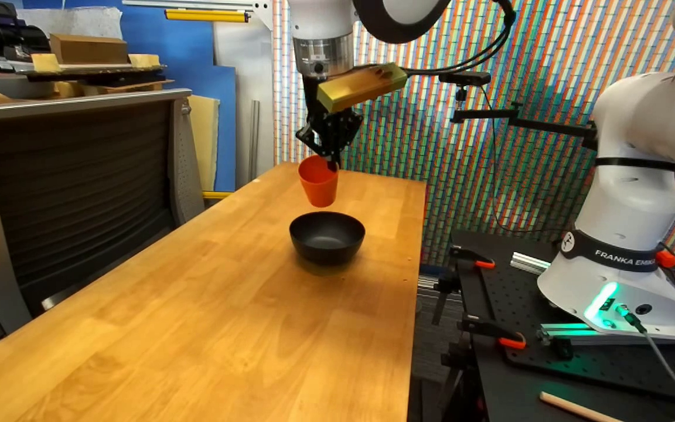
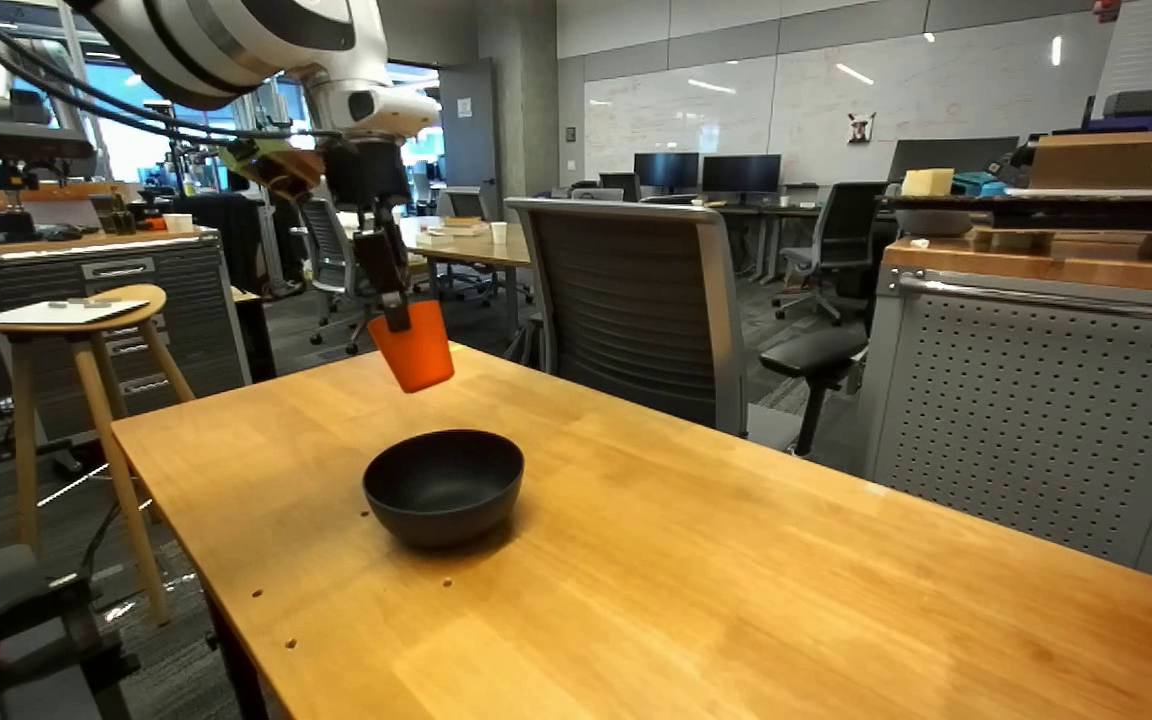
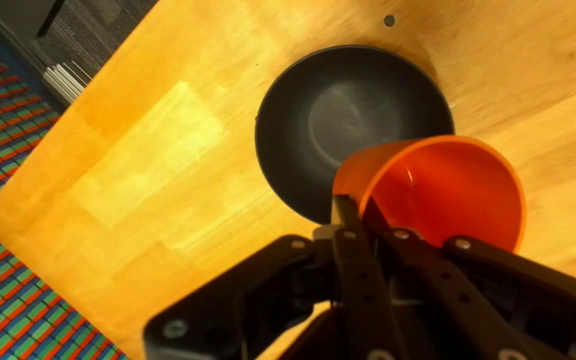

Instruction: Place the cup in the bowl

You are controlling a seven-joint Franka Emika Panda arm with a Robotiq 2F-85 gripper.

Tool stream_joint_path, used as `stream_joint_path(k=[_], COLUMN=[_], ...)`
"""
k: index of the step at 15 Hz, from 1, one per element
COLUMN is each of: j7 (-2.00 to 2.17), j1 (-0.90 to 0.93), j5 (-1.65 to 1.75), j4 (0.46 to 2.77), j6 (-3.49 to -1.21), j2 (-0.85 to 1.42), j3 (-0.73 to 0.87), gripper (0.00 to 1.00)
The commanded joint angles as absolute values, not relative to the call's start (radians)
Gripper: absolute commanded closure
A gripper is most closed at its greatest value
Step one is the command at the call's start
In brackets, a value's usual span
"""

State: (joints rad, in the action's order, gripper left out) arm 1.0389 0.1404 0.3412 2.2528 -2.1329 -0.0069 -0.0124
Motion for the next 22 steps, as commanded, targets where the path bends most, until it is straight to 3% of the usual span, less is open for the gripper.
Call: stream_joint_path(k=[1,13,14,15,22], j7=[1.108,1.007,0.992,0.981,1.005], j1=[0.102,0.079,0.077,0.079,0.142], j5=[0.376,0.216,0.201,0.188,0.241], j4=[2.246,2.174,2.166,2.164,2.201], j6=[-2.149,-2.355,-2.349,-2.35,-2.318], j2=[0.077,0.346,0.341,0.338,0.212], j3=[-0.024,0.013,0.014,0.016,0.019], gripper=[0.99,0.99,0.8,0.68,0.16])
